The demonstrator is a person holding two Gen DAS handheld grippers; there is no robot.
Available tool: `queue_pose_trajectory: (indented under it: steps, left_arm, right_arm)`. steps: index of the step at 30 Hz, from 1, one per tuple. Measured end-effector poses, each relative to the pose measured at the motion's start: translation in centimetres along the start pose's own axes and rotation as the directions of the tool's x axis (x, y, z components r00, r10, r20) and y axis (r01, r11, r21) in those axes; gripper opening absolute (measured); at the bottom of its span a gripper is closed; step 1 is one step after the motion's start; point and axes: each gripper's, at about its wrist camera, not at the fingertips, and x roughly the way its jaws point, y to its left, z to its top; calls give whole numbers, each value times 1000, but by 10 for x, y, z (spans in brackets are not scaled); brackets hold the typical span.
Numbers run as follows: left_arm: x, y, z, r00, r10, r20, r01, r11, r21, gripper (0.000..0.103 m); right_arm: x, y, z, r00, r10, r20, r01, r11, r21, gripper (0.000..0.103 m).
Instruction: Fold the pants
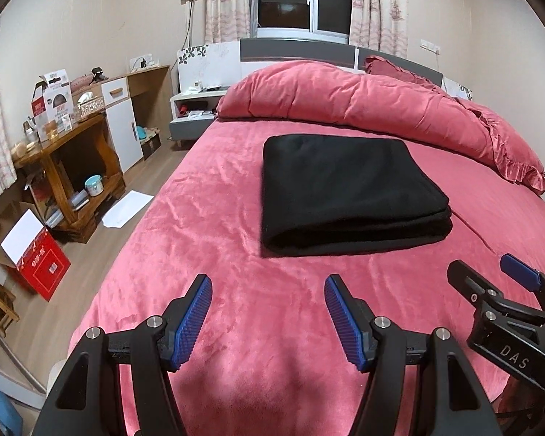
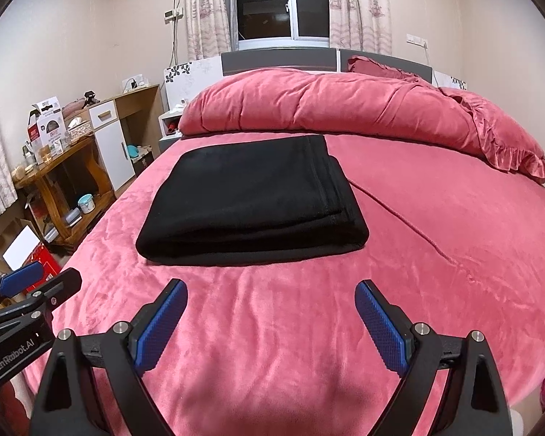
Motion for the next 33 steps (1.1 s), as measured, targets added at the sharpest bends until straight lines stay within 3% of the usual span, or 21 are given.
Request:
queue_pose_trajectory:
  steps: [33]
  left_arm:
    - [8,1,-6,999,5,-37,-5,1000,2,66]
  right_arm:
    - [6,1,-6,1000,7,-23,-7,1000,8,94]
